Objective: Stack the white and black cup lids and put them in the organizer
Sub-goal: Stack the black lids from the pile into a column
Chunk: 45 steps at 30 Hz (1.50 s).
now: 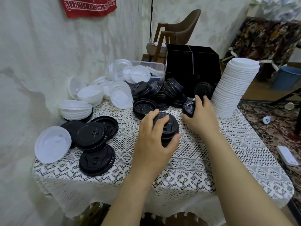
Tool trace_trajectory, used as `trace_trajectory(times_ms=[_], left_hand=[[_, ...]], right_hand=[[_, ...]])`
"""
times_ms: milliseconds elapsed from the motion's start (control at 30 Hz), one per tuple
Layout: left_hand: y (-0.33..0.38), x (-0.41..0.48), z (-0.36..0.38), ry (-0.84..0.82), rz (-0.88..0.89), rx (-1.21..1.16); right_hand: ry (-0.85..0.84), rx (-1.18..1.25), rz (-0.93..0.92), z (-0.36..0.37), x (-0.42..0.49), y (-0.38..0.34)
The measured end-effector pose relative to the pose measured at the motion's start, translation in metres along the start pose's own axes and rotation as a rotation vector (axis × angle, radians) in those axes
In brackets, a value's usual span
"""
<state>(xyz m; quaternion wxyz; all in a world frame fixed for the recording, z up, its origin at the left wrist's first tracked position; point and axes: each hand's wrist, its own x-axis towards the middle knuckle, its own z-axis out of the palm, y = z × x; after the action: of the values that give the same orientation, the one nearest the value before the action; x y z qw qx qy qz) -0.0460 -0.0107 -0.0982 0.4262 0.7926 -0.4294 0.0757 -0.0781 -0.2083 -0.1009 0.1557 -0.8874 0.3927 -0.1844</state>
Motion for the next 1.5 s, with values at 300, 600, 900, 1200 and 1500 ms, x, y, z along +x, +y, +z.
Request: trace_trajectory(times_ms=[300, 600, 900, 1200, 1500], left_hand=[[0.0, 0.0, -0.001, -0.004, -0.003, -0.005], [0.0, 0.0, -0.001, -0.011, -0.007, -0.022], [0.0, 0.0, -0.002, -0.013, -0.018, -0.028], [0.001, 0.0, -0.001, -0.012, -0.049, -0.056], [0.005, -0.002, -0.001, -0.019, -0.143, -0.135]], right_hand=[[0.058, -0.075, 0.047, -0.001, 0.011, 0.001], [-0.222, 0.217, -0.322, -0.038, -0.034, 0.011], [-0.498, 0.143, -0.365, -0.038, -0.056, 0.017], [-0.315, 0.146, -0.244, -0.028, -0.068, 0.029], [-0.177, 0.194, -0.27, -0.04, -0.068, 0.02]])
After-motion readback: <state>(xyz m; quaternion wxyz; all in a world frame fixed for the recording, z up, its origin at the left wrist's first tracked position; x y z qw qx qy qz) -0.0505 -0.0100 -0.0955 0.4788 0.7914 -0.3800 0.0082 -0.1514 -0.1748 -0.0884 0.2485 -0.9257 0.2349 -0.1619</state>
